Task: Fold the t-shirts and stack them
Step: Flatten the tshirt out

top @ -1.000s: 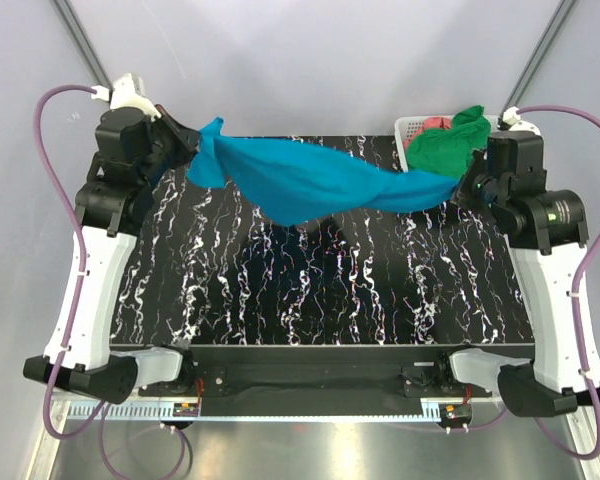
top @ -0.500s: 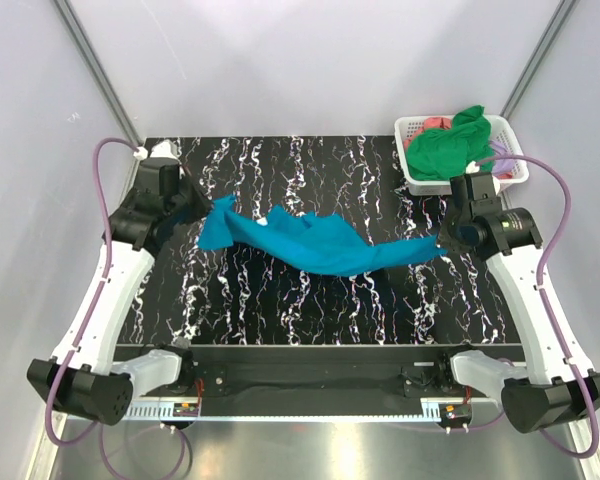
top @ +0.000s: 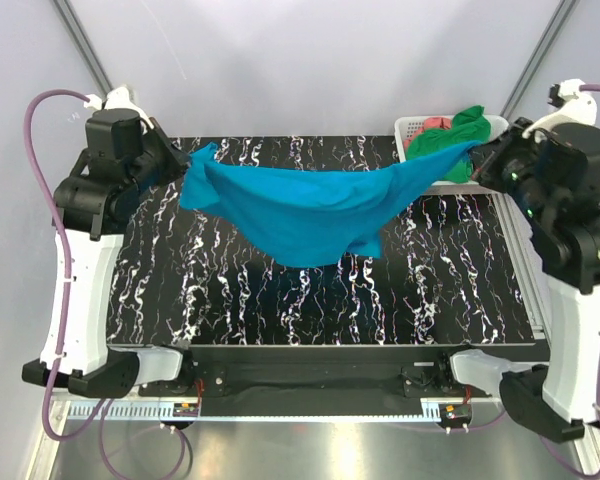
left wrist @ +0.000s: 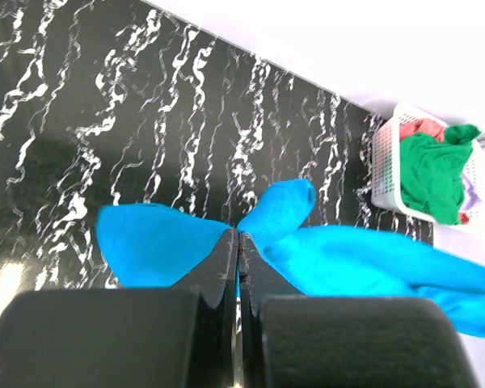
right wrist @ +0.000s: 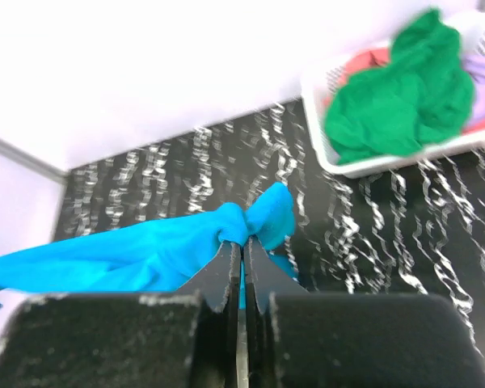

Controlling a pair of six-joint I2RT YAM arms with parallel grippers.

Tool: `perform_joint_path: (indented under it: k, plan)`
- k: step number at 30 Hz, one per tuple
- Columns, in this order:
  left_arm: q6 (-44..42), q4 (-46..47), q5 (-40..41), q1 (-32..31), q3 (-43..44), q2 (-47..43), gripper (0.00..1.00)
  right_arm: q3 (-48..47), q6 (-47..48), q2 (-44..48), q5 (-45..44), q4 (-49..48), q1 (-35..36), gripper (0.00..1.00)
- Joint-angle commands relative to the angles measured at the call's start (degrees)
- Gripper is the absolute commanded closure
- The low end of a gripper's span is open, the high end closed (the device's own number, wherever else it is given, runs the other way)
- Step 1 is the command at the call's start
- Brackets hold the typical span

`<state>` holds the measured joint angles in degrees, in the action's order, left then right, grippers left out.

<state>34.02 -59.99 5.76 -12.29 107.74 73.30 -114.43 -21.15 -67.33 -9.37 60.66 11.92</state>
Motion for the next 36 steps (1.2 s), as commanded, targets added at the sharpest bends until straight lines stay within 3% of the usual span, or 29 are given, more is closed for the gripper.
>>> perform_joint_path:
  k: [1,14,18,22,25,27,30,33,36]
  plan:
    - [-1.5,-3.0,0.5,0.3,3.9,1.1,1.00,-0.2,1.4,1.5,5.8,-2.2,-0.1,1.00]
    - [-1.3,-4.9,0.2,0.3,7.7,-1.1,1.00,-0.7,3.7,7.3,2.5,-0.9,-0.1,1.00]
    - [-2.6,-0.4,0.3,0.3,2.2,-2.4,1.00,5.2,3.8,8.1,2.1,-2.5,-0.1,1.00]
    - [-3.9,5.7,0.9,0.7,1.6,2.3,1.00,15.6,5.1,6.1,1.7,-15.7,-0.1,1.00]
    - [-3.1,6.8,0.0,2.8,11.1,10.9,1.00,18.0,6.0,-1.1,0.4,-26.0,-0.1,1.00]
    - [-3.7,5.8,-0.3,4.6,22.3,17.6,1.00,13.1,6.2,-8.9,0.4,-29.1,-0.1,1.00]
    - [-4.1,5.3,-1.4,7.5,29.9,20.7,1.00,1.6,8.8,-18.9,3.9,-32.6,-0.1,1.00]
    - [-4.7,9.0,-2.8,8.8,30.2,18.9,1.00,-12.6,8.7,-26.8,6.1,-30.3,-0.1,1.00]
    - [-5.3,9.9,-7.8,8.7,26.0,15.0,1.00,-16.3,6.8,-27.7,11.3,-28.9,-0.1,1.00]
